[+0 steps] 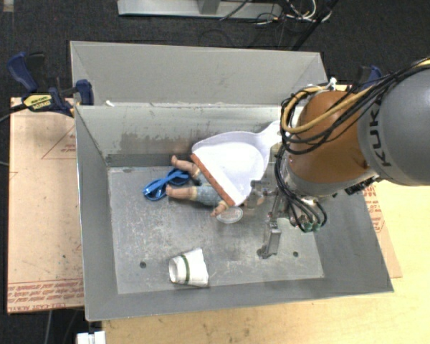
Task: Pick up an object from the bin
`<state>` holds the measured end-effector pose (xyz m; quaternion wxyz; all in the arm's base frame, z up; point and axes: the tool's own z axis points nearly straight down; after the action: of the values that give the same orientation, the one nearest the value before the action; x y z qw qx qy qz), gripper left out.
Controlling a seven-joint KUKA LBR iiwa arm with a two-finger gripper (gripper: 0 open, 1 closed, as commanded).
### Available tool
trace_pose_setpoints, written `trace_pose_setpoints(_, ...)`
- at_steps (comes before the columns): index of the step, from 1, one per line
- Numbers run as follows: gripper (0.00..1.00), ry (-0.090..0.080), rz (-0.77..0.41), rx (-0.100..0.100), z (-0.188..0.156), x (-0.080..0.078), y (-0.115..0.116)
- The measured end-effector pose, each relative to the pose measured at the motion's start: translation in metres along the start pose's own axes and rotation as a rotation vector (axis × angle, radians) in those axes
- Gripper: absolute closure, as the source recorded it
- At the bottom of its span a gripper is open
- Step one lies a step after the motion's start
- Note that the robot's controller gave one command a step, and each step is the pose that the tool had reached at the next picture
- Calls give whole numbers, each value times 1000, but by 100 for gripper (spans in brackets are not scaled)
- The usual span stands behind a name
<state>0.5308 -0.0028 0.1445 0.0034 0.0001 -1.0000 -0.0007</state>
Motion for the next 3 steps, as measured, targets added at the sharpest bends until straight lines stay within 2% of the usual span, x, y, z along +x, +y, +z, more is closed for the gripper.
trace_pose_setpoints(1,0,-5,0,0,-4,-1,0)
trace_pose_setpoints(2,0,-2,-36,0,-18,-18,-10)
trace_pose_setpoints(3,0,-8,-92,2,-28,-27,-1)
